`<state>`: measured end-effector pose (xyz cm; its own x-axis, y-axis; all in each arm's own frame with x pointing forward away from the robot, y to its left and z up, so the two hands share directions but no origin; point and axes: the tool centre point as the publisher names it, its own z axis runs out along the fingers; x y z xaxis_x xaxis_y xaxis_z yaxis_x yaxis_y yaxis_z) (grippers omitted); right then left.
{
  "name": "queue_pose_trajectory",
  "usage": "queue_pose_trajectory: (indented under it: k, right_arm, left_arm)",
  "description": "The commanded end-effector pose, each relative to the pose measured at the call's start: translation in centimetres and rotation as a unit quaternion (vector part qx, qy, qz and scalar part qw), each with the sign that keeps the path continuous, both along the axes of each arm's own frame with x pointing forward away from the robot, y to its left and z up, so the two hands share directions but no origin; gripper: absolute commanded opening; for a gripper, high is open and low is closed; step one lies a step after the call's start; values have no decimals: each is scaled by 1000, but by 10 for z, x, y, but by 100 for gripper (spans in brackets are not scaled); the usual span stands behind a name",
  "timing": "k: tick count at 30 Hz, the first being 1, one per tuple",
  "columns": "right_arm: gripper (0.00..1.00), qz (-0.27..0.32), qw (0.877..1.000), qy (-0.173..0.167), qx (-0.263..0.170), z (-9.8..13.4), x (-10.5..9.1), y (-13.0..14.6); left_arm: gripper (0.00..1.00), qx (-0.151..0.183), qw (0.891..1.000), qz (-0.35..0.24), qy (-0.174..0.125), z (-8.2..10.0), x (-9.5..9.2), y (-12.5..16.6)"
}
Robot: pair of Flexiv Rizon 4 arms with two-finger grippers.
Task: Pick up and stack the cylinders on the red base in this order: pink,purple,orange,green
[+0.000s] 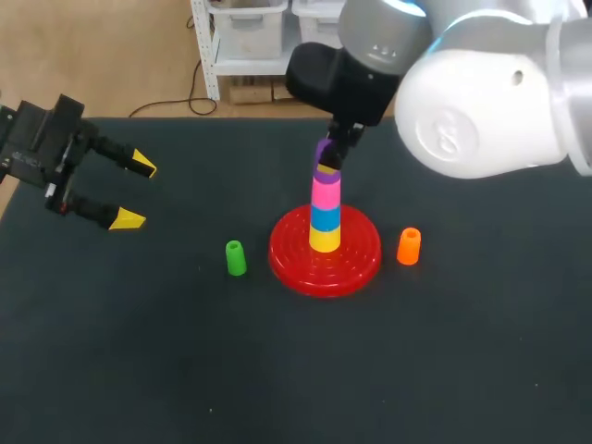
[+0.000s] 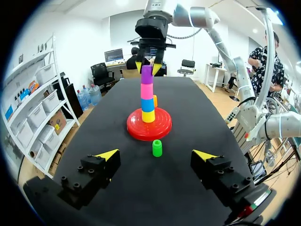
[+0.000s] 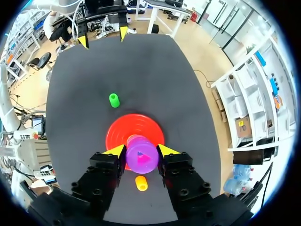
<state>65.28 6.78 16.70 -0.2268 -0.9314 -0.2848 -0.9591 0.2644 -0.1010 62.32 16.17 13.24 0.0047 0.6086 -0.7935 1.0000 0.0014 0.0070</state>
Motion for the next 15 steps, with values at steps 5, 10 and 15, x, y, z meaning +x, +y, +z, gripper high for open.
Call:
queue_pose_trajectory:
  k: [5,10,15]
  right_arm:
    - [0,0,1000,6,-7,-7,1,0]
    - [0,-4,1000,9,-6,-13,1,-1]
    - [0,-10,1000,10,-4,-18,1,-3]
  left_arm:
    - [100,0,1000,-1,0,-1,1,1]
    - [100,0,1000,-1,0,-1,1,1]
    - [100,0,1000,-1,0,-1,1,1]
